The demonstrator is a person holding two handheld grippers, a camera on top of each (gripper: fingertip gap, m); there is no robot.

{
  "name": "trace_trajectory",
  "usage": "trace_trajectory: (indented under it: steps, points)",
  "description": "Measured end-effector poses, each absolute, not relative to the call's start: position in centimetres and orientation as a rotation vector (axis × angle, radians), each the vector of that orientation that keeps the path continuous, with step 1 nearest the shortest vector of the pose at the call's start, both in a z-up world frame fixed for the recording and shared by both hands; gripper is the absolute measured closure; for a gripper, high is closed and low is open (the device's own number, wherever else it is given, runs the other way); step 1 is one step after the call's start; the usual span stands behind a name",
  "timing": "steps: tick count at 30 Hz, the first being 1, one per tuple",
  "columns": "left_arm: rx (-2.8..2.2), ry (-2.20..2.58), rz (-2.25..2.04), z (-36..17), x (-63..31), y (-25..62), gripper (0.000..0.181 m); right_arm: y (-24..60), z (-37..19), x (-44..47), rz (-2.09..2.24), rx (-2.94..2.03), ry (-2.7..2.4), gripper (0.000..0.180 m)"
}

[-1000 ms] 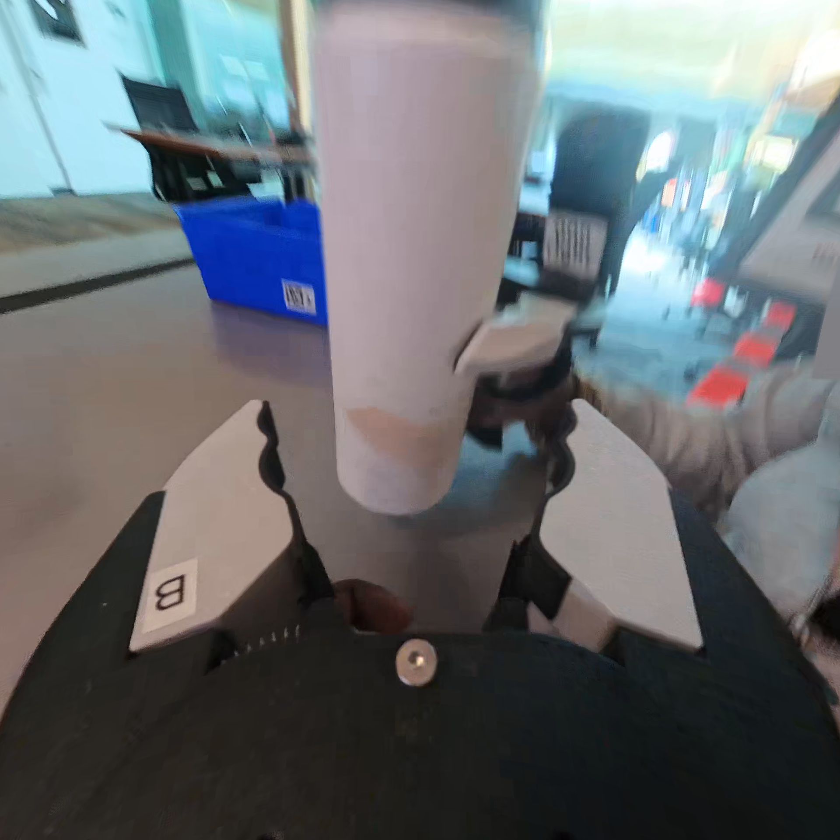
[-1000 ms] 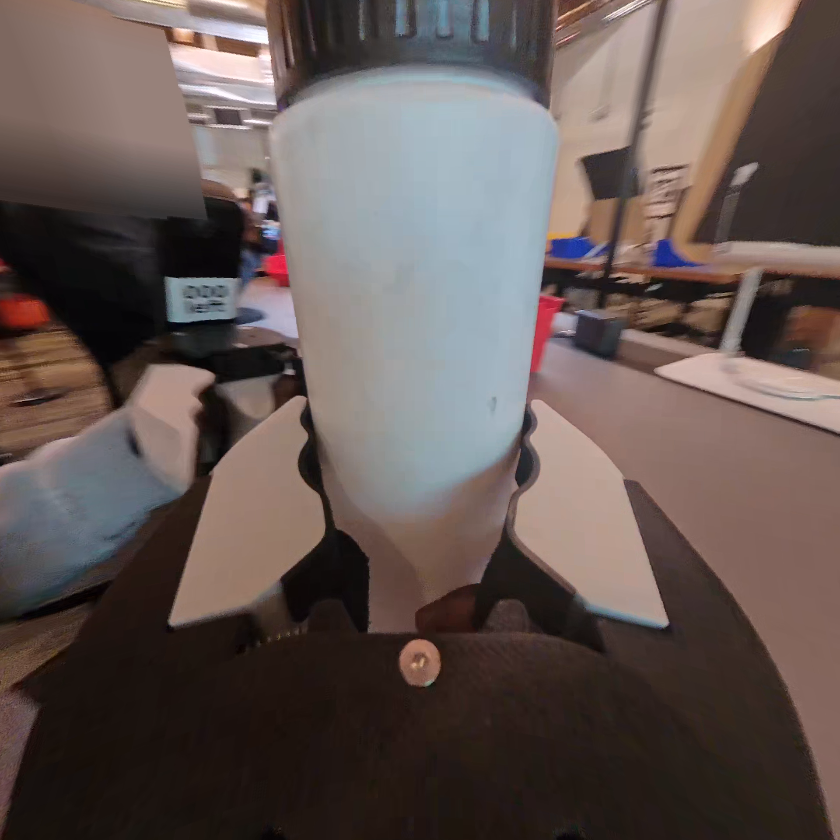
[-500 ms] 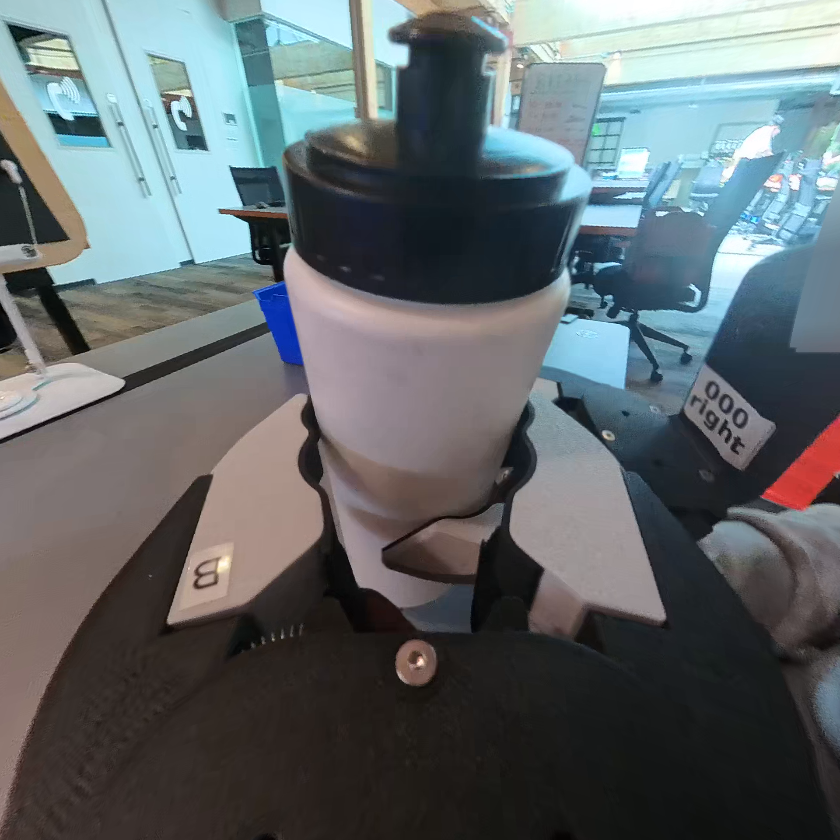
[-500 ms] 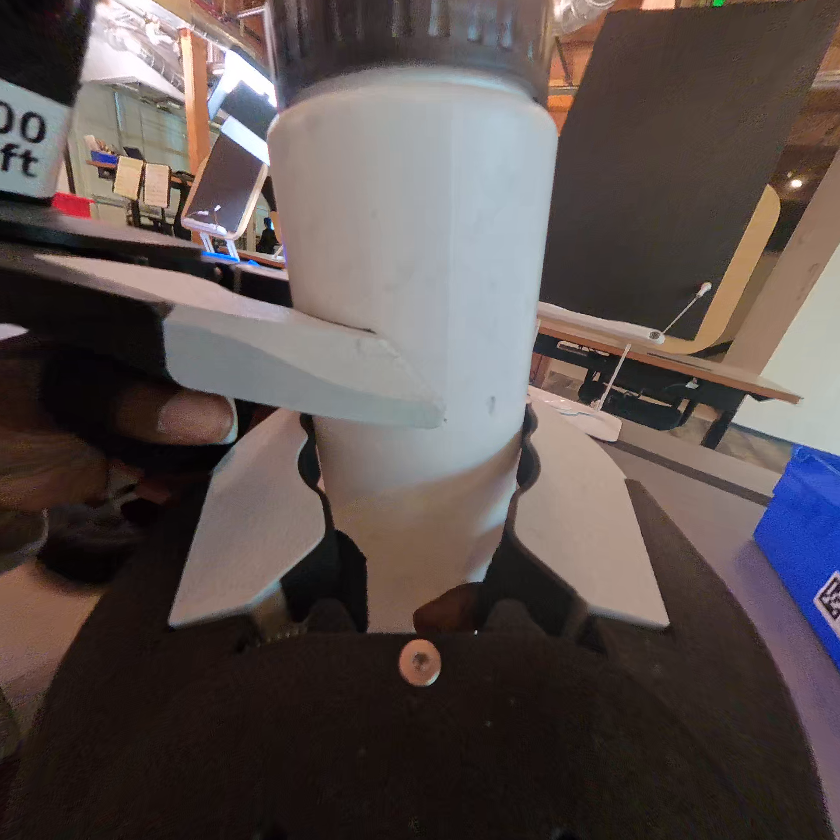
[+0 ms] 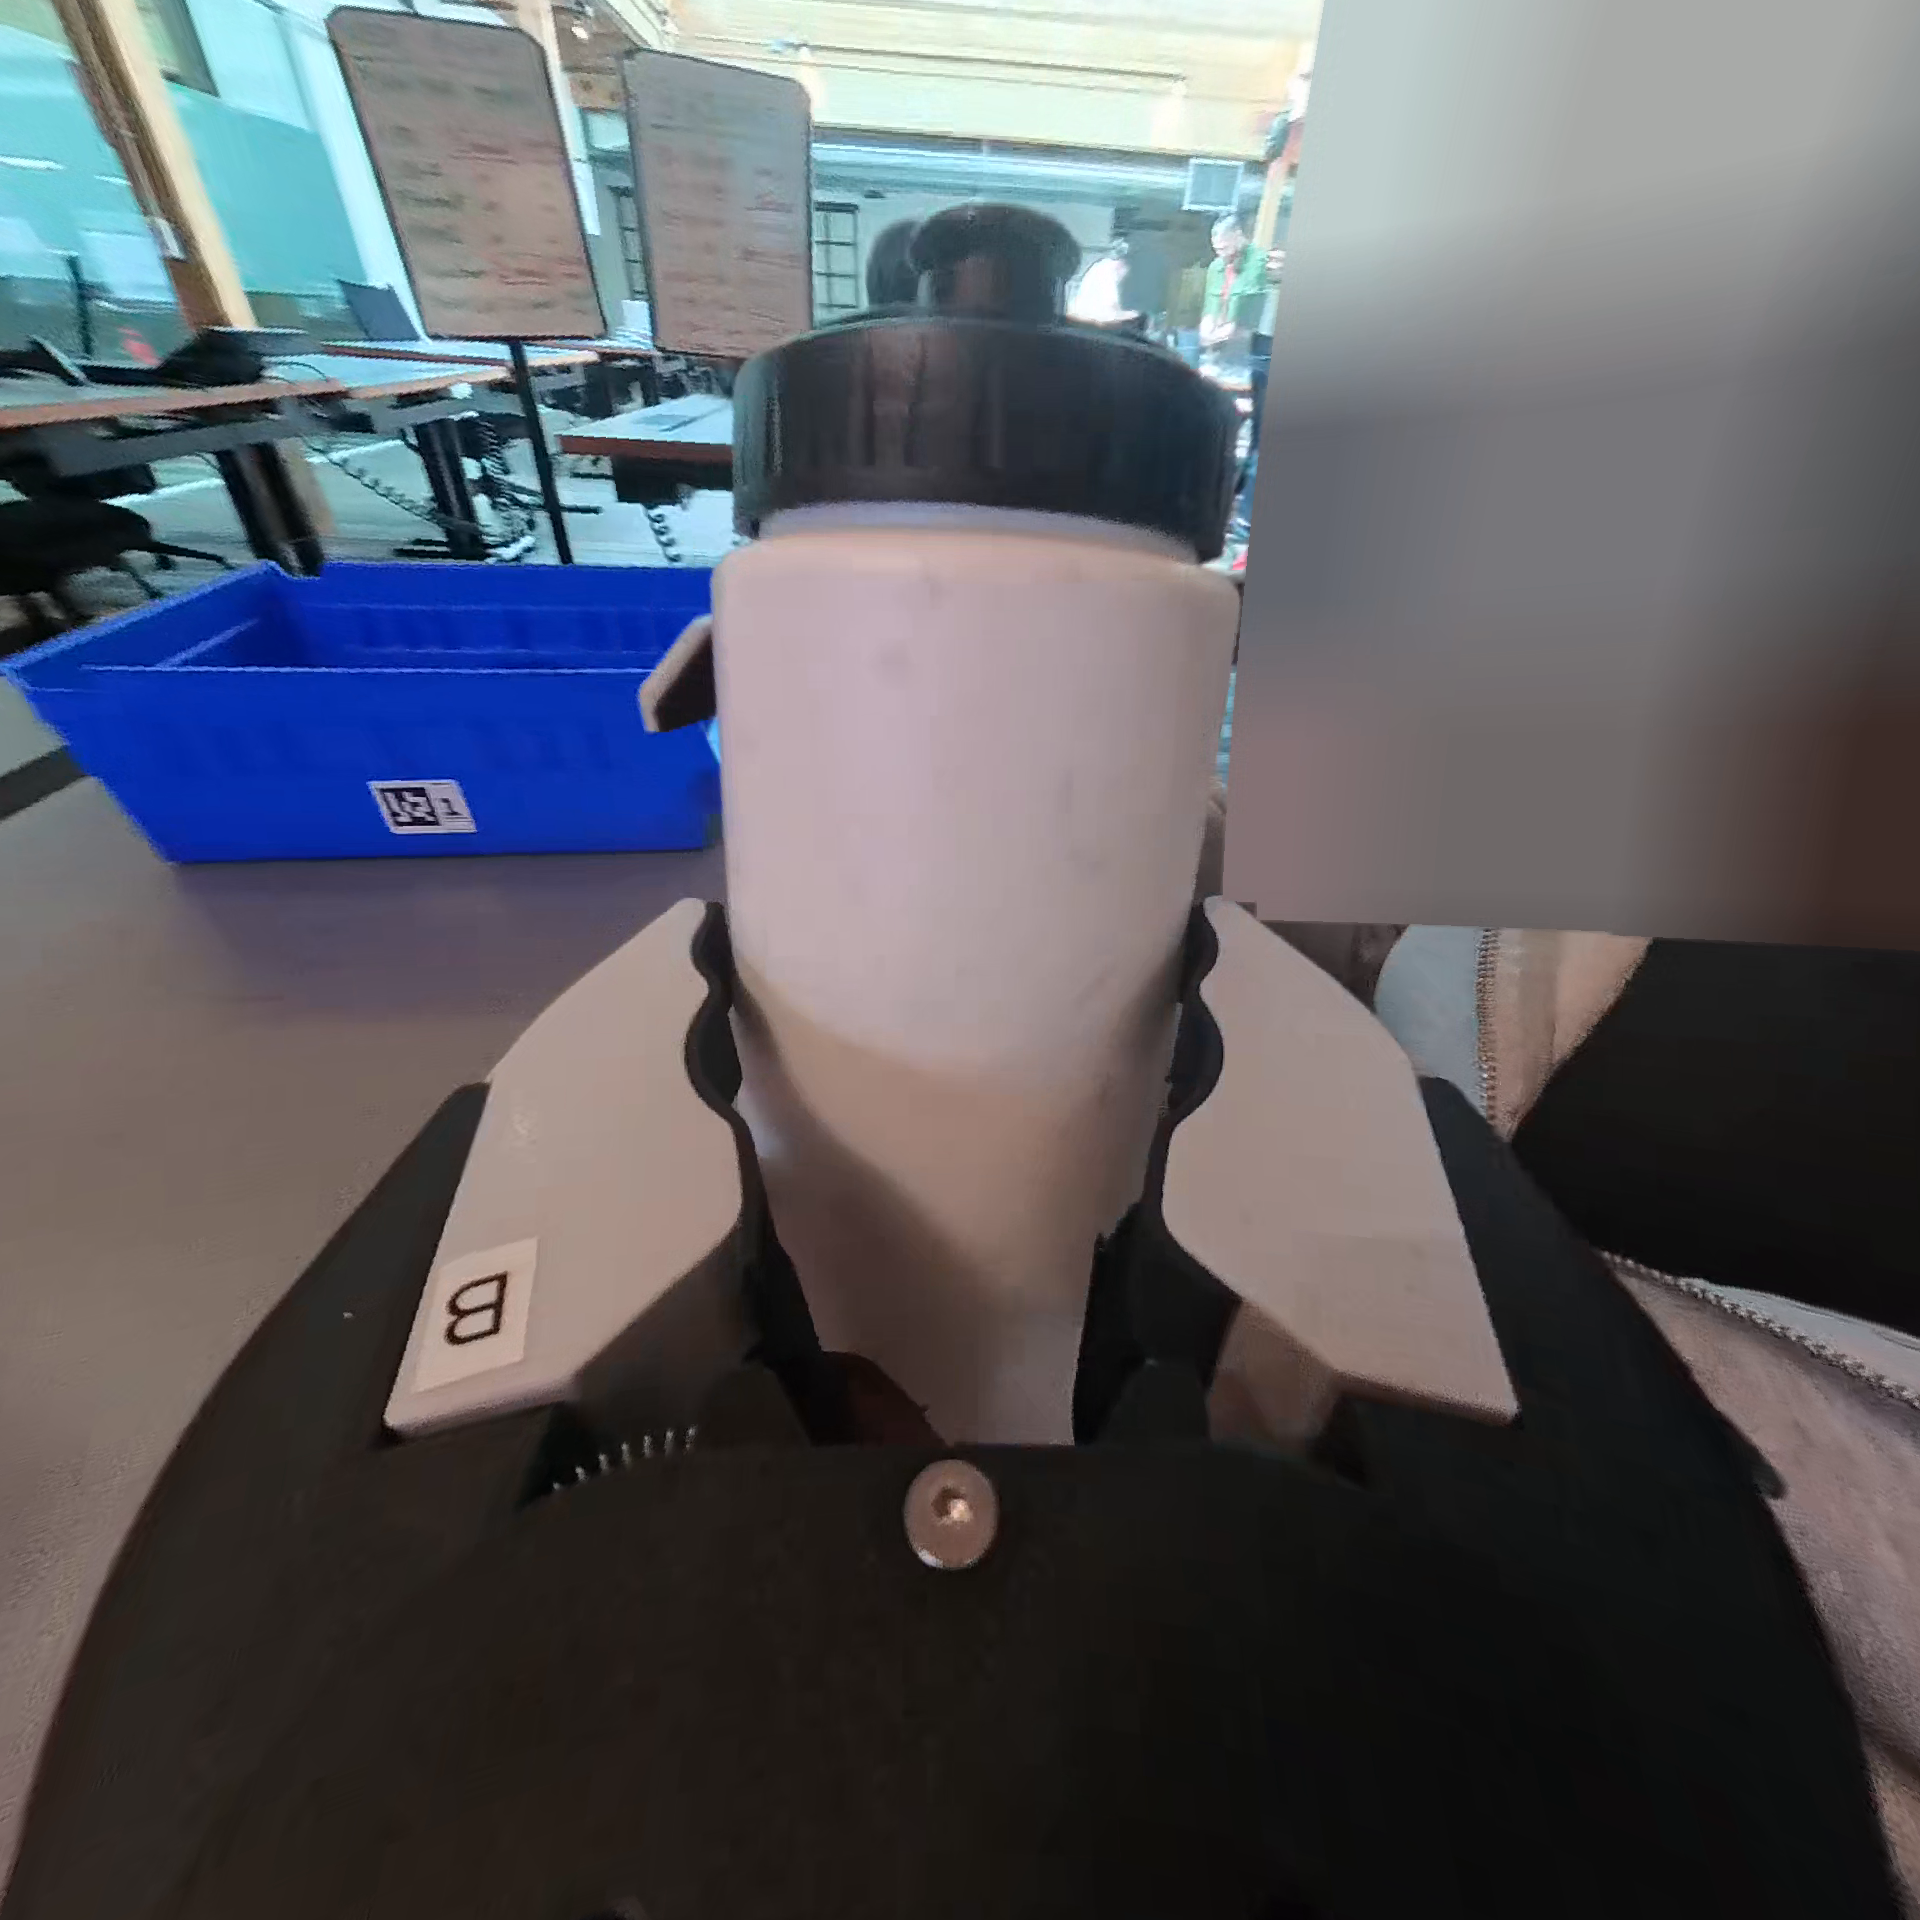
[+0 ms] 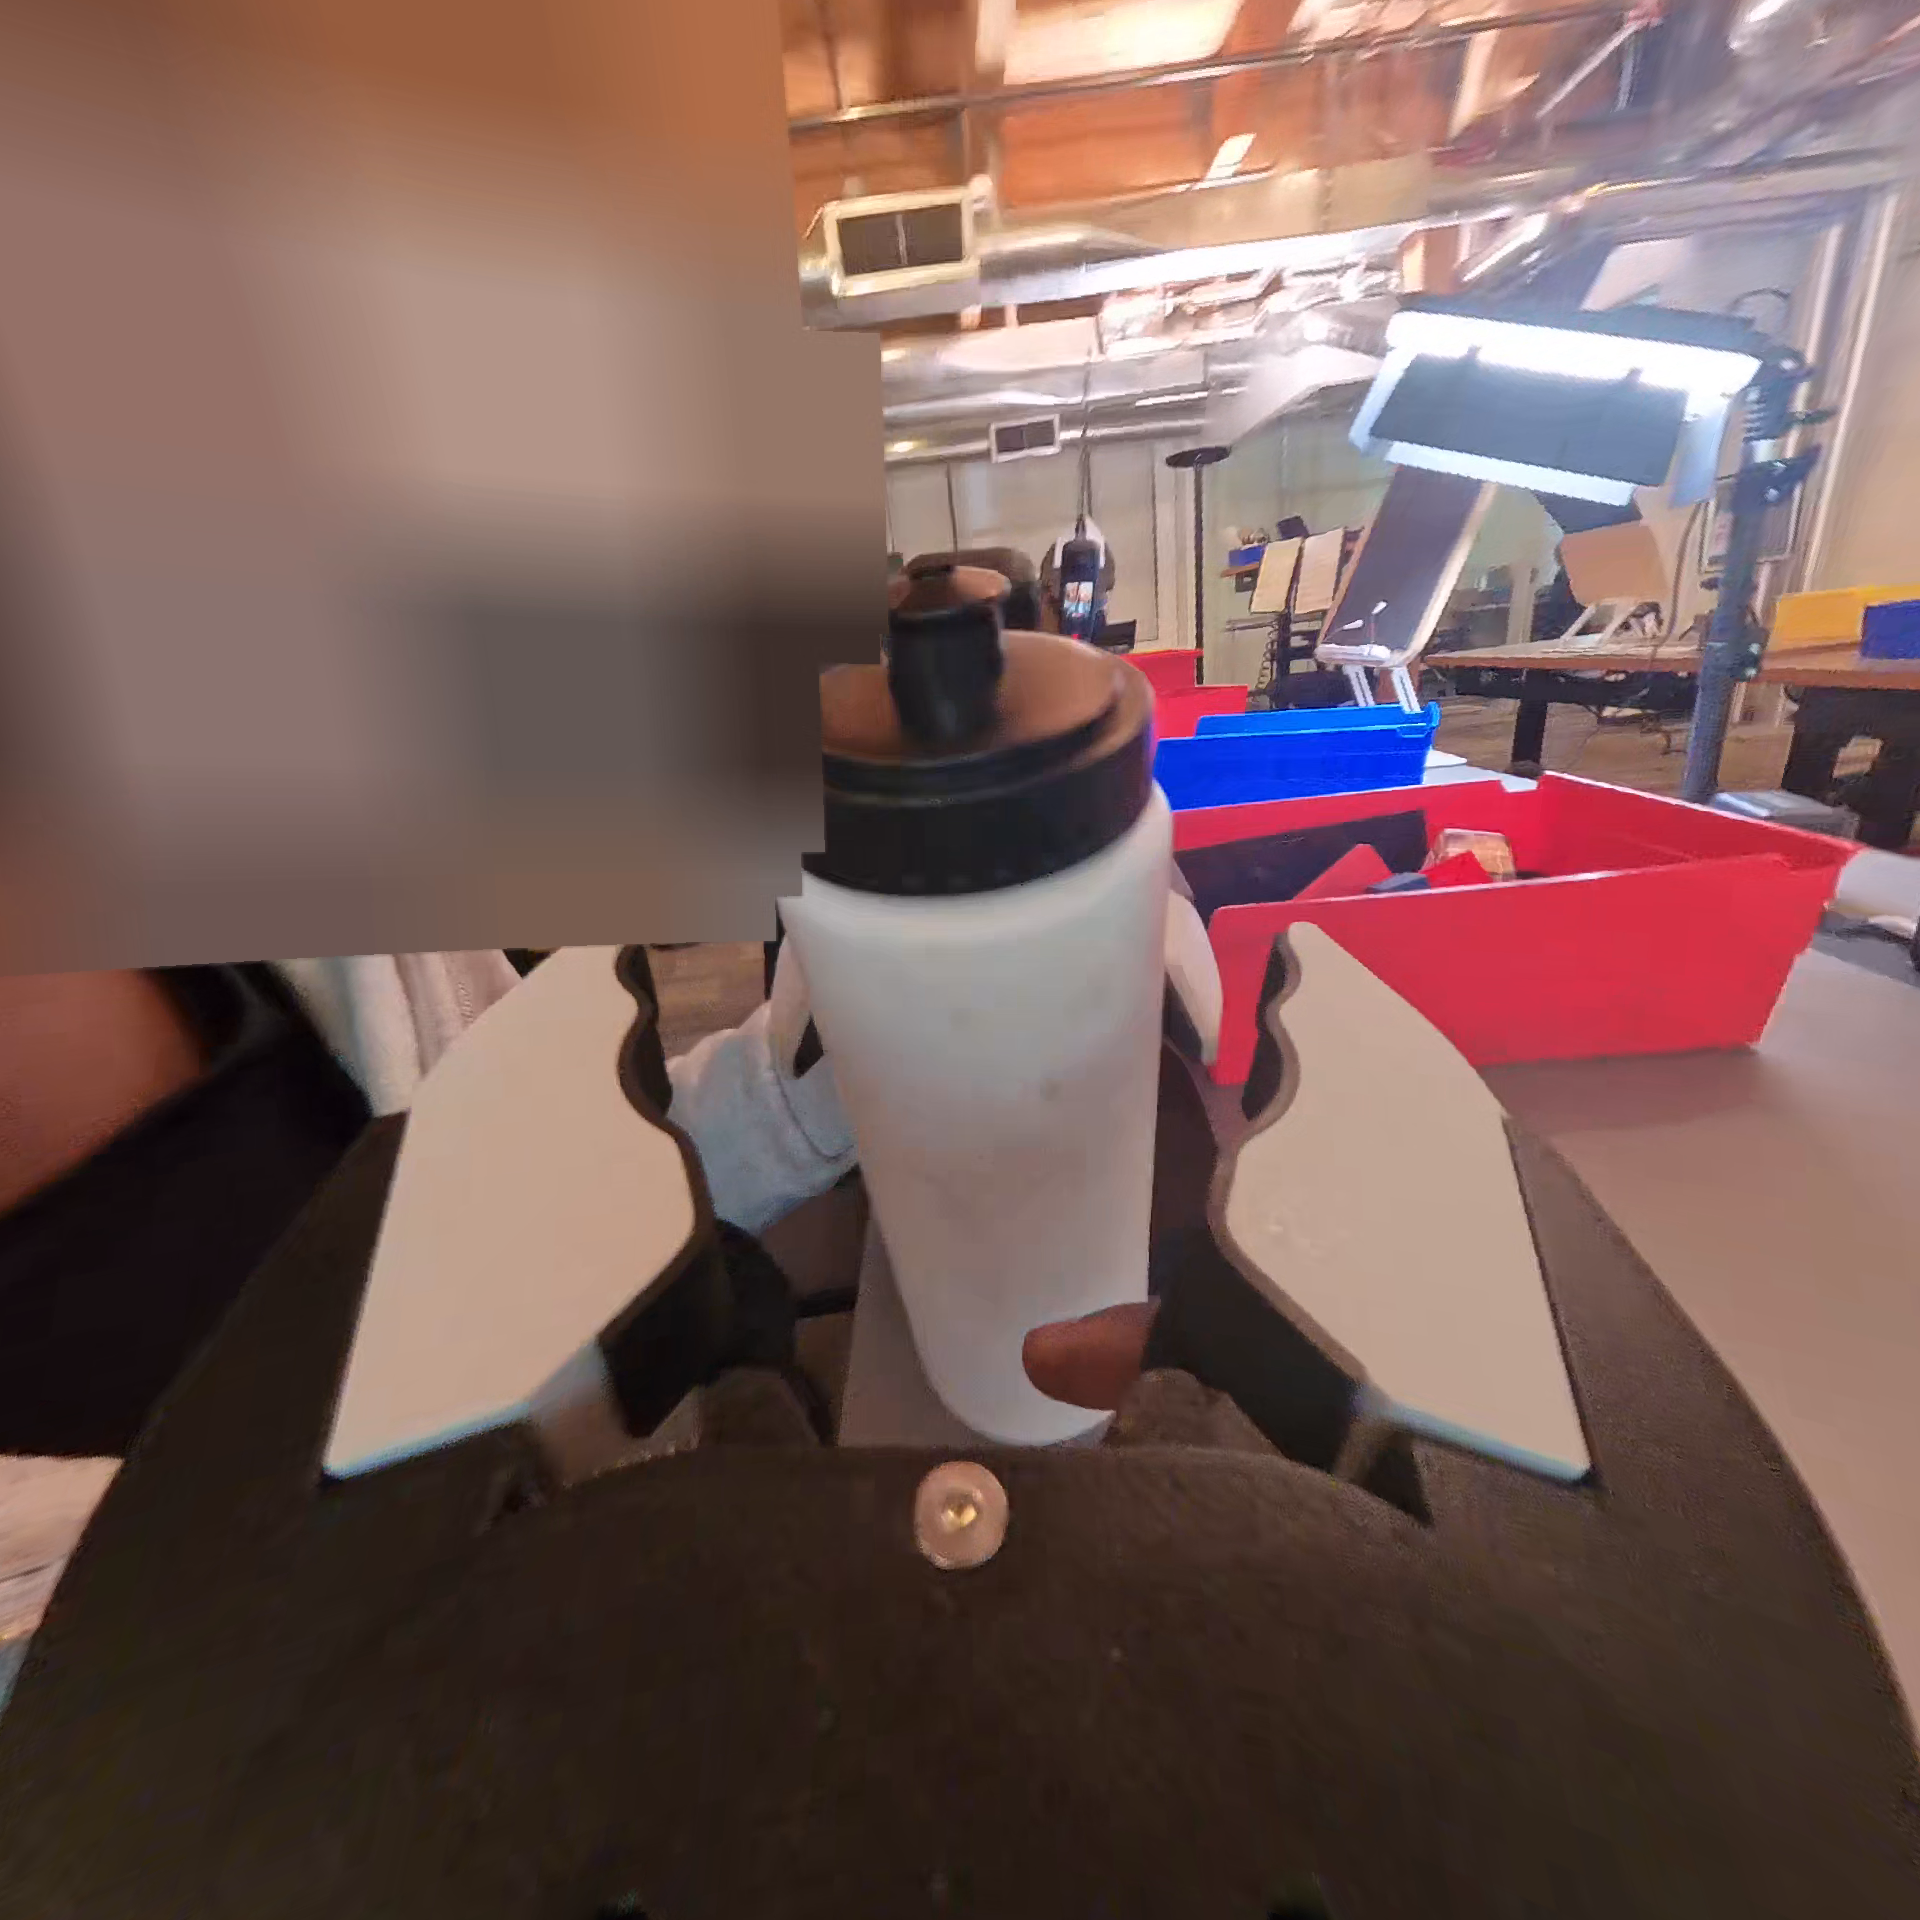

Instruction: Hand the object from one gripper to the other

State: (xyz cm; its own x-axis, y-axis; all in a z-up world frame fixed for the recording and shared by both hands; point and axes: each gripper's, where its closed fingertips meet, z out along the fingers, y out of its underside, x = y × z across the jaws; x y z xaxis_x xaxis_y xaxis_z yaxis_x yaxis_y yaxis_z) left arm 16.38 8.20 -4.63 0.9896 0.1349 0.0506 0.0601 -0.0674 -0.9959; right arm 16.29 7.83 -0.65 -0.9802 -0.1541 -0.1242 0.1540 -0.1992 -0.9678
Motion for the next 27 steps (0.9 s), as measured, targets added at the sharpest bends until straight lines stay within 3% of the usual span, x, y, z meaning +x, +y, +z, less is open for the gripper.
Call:
trace_trajectory:
  steps: [3, 5, 9, 13, 16, 20, 22, 27]
  points:
    - [-1.659, -0.140, 0.017, -5.6, 16.6, 8.9, 0.099, 5.9, -0.9, 17.0, -2.293, -0.104, 1.933, 0.075]
    - [-1.667, -0.144, 0.002, -6.1, 16.6, 9.1, 0.099, 5.3, -1.4, 16.7, -2.305, -0.105, 2.004, 0.093]
    - [-1.616, -0.269, 0.073, -5.9, 15.3, 8.6, 0.099, 5.6, -1.6, 15.3, -2.350, 0.061, 2.053, 0.093]
    - [-1.564, -0.413, 0.380, -6.2, 13.7, 8.0, 0.072, 6.7, -1.9, 12.0, -2.486, 0.403, 2.231, 0.093]
    - [-1.612, -0.503, 0.654, -7.5, 12.5, 7.6, 0.067, 6.9, -2.0, 10.9, -2.489, 0.578, 2.355, 0.094]
    - [-1.603, -0.604, 0.857, -8.4, 10.9, 7.9, 0.073, 6.5, -1.7, 11.0, -2.501, 0.685, 2.441, 0.093]
    - [-1.645, -0.565, 0.875, -8.9, 11.0, 8.5, 0.097, 6.1, -1.6, 11.6, -2.497, 0.692, 2.466, 0.093]
    - [-1.640, -0.498, 0.670, -8.7, 12.5, 8.2, 0.098, 5.7, -1.2, 13.3, -2.415, 0.508, 2.407, 0.097]
